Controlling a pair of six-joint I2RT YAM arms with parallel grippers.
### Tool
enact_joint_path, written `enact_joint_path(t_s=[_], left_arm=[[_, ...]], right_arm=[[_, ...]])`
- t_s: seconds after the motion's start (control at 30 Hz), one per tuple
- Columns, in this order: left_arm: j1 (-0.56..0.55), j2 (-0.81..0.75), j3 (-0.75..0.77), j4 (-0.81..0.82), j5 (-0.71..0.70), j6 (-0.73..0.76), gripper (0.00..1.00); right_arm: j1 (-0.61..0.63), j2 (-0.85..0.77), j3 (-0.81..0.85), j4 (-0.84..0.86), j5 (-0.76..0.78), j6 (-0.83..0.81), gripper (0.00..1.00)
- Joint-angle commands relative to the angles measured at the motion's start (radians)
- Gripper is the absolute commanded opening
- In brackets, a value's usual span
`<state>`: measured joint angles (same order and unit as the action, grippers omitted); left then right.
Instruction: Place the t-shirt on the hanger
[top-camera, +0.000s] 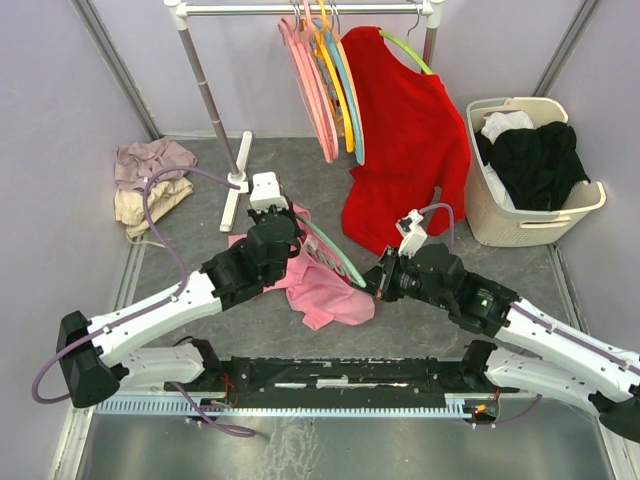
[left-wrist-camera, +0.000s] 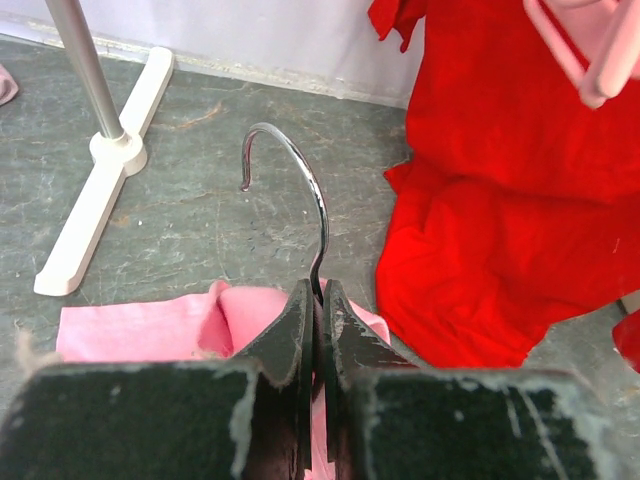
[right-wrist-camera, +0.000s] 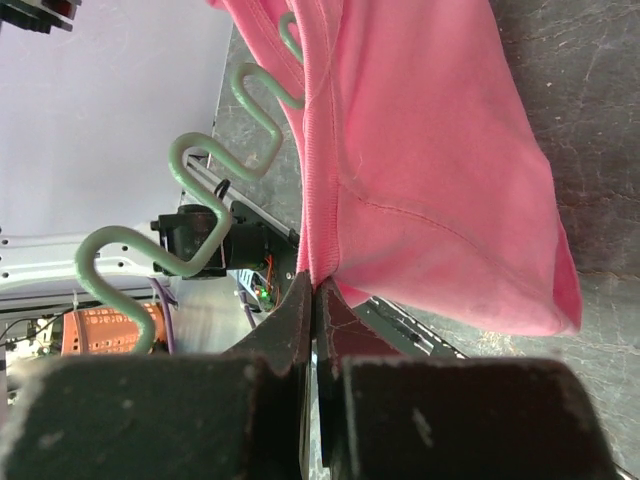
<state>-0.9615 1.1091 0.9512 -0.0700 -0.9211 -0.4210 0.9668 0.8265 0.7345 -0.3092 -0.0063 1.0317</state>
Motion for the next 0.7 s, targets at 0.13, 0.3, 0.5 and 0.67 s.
enact_joint_path(t_s=[0.13, 0.3, 0.5, 0.67], left_arm=[[0.004, 0.032, -0.034, 0.158, -0.147, 0.133, 0.03], [0.005, 0.075, -0.038, 0.195, -0.165, 0.164, 0.03], [0.004, 0.093, -0.036, 0.235, -0.173, 0.201, 0.03], [-0.002, 0.065, 0.043, 0.220, -0.191, 0.277, 0.03]], right_arm=[[0.006, -0.049, 0.036, -0.042, 0.019, -0.010, 0.01], [0.005, -0.061, 0.081, -0.137, 0.052, -0.036, 0.01], [0.004, -0.075, 0.171, -0.304, 0.143, -0.092, 0.01], [0.004, -0.015, 0.335, -0.365, 0.119, -0.166, 0.01]])
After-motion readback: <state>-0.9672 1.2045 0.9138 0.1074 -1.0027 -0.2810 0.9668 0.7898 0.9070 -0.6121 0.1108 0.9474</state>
